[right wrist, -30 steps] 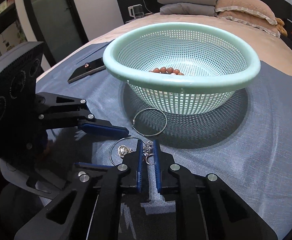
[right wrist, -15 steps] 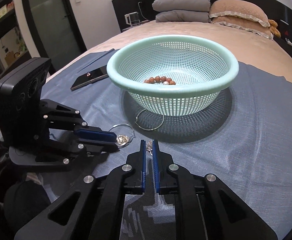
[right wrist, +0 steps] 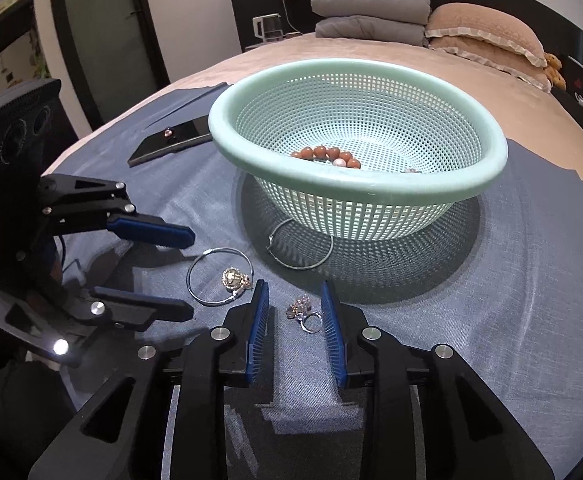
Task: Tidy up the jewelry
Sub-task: 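Grasp the silver hoop earring with left tool while right tool grasps a small silver earring, then carry both held earrings up over the mint-green basket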
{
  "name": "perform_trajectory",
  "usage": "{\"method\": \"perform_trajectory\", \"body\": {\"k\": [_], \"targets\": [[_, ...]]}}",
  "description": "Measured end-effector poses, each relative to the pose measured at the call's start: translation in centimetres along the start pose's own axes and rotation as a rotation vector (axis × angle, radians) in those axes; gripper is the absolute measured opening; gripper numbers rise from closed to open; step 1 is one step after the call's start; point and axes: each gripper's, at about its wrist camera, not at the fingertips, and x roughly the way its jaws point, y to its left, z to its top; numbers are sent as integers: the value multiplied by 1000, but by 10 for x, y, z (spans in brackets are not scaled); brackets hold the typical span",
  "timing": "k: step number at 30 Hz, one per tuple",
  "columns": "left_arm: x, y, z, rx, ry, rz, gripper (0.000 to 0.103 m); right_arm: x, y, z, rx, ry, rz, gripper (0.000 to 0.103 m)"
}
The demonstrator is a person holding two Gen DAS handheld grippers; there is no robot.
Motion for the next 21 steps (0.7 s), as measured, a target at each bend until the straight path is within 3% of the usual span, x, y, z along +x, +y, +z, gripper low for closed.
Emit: {"method": "perform_trajectory", "body": {"k": [7,9,10,12,21], "targets": [[26,-6,3,57,76,38,63,11,-2,-5,15,17,-10,25],[29,-7,5,73,71,48,62,11,-4,-4,29,19,-18,18],[29,-6,5,61,72,40,61,11,-5,-4,37,18,-19,12],[27,-3,5,31,71,23,45,9,-8,-5,55,15,-4,12],[15,-7,-2,-22,63,4,44,-11,-5,-17,68,-5,-13,12]]}}
